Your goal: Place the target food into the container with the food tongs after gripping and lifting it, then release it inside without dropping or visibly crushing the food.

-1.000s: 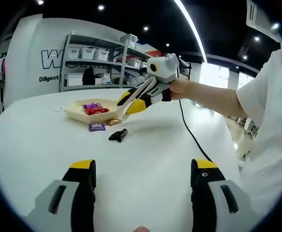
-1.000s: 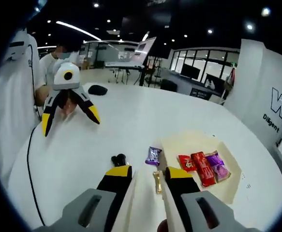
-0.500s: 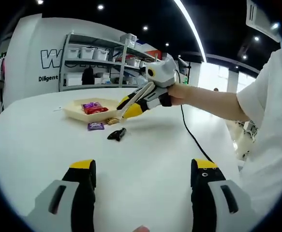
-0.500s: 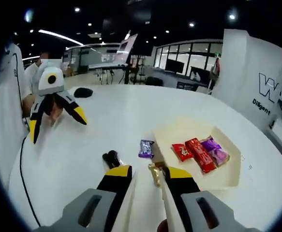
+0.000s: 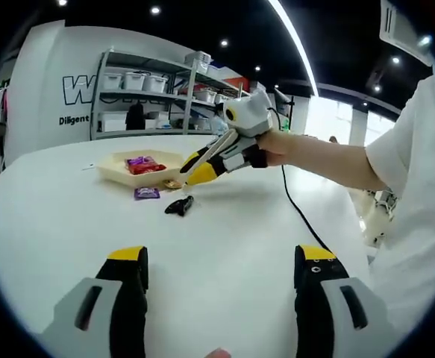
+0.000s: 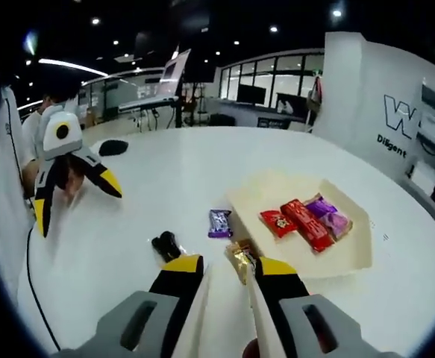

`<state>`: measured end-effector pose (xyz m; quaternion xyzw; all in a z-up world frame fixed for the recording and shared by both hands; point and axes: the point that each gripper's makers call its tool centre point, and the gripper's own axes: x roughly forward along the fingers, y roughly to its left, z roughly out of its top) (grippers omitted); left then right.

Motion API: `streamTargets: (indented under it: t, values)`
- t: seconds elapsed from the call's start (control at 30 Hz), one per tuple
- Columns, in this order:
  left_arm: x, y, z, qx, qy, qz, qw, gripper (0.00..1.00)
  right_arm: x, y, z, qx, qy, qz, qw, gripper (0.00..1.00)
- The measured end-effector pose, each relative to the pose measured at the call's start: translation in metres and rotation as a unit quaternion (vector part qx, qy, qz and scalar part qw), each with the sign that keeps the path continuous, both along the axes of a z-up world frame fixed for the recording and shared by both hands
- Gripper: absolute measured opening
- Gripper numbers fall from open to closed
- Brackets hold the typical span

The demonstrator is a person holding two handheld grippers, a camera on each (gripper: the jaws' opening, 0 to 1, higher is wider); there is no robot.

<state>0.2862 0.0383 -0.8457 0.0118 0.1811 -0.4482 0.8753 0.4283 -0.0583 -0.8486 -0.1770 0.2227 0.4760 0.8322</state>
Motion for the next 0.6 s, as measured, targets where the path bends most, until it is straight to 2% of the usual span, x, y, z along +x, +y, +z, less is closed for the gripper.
streamTargets:
  t: [0.3, 0.43, 0.6]
  values:
    - [0.0, 0.0, 0.0, 0.001, 0.0, 0.0, 1.0, 0.78, -0.012, 0.007, -0.001, 0.007, 0.036, -0.001, 0.9993, 0.21]
    - [0.0, 0.0, 0.0, 0.0, 0.001, -0.001, 1.0, 0.78, -0.021, 0.007, -0.001, -0.005, 0.045, -0.001, 0.999, 0.21]
    - [0.0, 0.001, -0.001, 0.0, 0.001, 0.0, 1.0, 0.78, -0.03, 0.004, 0.002, -0.018, 0.042, 0.005, 0.999, 0.22]
